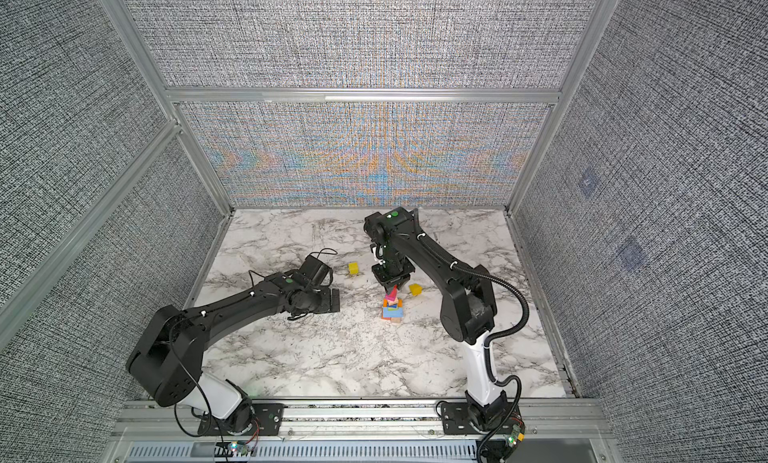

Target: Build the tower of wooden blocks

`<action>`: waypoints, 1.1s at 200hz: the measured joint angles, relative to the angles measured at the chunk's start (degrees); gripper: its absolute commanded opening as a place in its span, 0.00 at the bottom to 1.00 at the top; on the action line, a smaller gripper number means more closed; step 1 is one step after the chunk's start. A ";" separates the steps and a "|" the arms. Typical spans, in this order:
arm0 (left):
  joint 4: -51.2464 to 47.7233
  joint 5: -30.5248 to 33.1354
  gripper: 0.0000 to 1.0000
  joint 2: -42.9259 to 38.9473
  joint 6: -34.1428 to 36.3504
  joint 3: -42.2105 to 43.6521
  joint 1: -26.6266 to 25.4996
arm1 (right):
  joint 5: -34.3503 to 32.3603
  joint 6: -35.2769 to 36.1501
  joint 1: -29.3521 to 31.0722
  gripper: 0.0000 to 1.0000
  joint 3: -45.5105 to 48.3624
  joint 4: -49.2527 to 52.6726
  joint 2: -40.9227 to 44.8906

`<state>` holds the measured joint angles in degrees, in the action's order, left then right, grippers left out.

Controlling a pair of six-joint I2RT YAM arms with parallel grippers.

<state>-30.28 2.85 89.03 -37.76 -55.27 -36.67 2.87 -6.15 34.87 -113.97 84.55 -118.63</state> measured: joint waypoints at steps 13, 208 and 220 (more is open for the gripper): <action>-0.02 0.00 0.99 0.11 0.02 0.00 0.00 | 0.13 0.00 -0.02 0.01 0.00 -0.13 -0.09; -0.72 -0.44 0.99 0.85 0.39 -1.20 0.00 | -0.11 0.00 -0.37 0.23 1.88 -1.18 -0.46; -0.81 -0.44 0.99 0.83 0.44 -1.18 0.00 | -0.09 0.00 -0.37 0.23 2.01 -1.22 -0.44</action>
<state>-31.09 2.42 89.86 -37.32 -56.45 -36.67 2.79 -6.15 34.50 -111.96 83.33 -119.07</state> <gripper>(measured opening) 0.986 0.296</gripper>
